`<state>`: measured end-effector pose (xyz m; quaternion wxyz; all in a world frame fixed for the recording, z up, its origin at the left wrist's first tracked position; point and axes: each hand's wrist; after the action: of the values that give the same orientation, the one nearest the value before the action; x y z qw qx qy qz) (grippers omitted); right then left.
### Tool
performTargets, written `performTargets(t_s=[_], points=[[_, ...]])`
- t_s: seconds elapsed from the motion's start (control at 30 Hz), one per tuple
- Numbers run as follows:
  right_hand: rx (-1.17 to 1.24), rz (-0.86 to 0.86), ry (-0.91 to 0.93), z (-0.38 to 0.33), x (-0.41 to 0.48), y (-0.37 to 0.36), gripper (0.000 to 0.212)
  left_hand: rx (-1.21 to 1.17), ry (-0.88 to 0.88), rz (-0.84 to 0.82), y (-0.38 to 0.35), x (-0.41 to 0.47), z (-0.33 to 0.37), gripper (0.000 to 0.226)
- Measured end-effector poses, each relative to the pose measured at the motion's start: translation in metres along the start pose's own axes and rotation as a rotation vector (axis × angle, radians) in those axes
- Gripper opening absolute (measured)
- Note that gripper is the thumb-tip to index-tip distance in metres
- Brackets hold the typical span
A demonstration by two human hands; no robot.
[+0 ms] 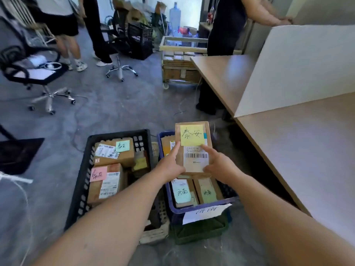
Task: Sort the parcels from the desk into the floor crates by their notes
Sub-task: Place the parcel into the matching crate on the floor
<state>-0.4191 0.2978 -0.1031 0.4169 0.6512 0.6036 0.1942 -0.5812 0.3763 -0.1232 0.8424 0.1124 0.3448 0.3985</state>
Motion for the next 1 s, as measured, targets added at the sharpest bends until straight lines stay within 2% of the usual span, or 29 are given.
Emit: performTargets(t_s=[0.27,0.57,0.77,1.0], points=[[0.009,-0.188,0.161,-0.03,0.032,-0.037,0.081,-0.077,0.177,0.147,0.023,-0.015,-0.051,0.097],[0.002,-0.207,0.312,-0.077,0.08,-0.055,0.08,-0.047,0.202,0.322,0.087,-0.01,-0.067,0.095],[-0.023,-0.272,0.29,-0.091,0.108,-0.101,0.081,-0.071,0.255,0.278,0.101,0.005,-0.112,0.096],[0.009,-0.384,0.132,-0.081,0.136,-0.193,0.078,-0.039,0.372,0.153,0.102,0.049,-0.204,0.1]])
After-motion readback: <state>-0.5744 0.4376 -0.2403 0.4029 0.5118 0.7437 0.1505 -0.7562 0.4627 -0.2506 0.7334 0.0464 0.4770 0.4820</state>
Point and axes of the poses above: each hand's wrist, its own x-axis towards the middle knuckle, its own y-axis out of the back of the hand, z = x × y, and after that the axes turned 8 degrees about y, right-handed
